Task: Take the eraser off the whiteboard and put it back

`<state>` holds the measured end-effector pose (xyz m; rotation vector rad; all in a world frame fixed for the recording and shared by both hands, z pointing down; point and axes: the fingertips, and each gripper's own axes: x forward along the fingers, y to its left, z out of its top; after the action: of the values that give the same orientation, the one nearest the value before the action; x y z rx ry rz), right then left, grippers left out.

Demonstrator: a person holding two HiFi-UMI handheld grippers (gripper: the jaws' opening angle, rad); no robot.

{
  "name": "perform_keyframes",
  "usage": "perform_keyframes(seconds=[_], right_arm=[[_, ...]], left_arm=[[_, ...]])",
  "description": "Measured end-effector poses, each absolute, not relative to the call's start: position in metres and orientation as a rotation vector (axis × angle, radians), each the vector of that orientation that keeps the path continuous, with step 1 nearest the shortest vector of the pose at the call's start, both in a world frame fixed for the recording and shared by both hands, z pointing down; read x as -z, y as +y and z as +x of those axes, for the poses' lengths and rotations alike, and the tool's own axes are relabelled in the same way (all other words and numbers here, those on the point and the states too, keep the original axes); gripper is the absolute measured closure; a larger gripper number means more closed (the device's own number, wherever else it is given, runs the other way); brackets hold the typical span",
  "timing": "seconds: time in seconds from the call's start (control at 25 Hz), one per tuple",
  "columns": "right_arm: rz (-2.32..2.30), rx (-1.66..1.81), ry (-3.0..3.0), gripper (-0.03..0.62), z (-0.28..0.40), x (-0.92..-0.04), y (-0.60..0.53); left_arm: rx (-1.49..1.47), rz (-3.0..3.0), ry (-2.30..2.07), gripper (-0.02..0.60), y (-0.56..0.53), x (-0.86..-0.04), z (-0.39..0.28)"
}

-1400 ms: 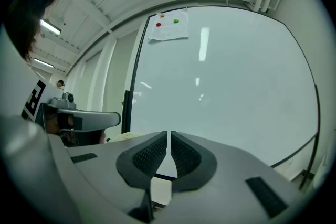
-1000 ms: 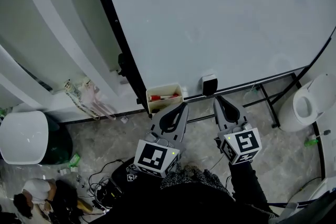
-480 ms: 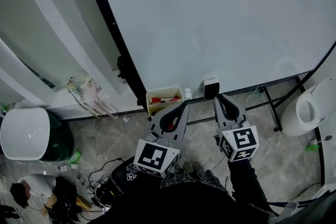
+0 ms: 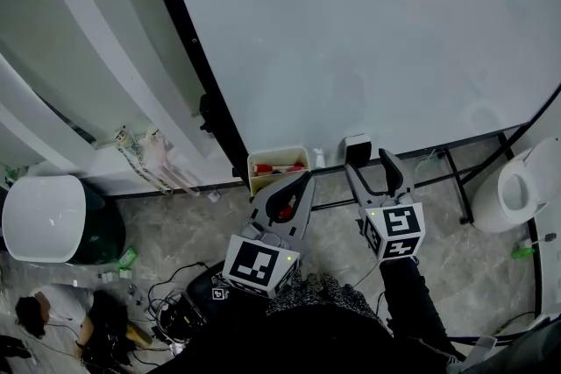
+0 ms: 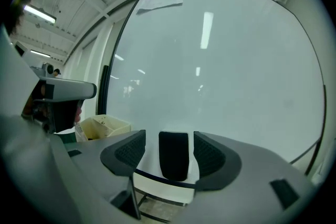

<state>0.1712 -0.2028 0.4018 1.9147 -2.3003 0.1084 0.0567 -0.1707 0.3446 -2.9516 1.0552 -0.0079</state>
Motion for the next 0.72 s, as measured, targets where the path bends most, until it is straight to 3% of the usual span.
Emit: perform_keyframes(seconds=[0.72], right_arm=[[1.908,-0.251,-2.182,0.312,0.171,-0.449,-0.249]], left_arm=[[-0.014,-2.947,1.079,0.580,-0.172,-0.342,0.062]])
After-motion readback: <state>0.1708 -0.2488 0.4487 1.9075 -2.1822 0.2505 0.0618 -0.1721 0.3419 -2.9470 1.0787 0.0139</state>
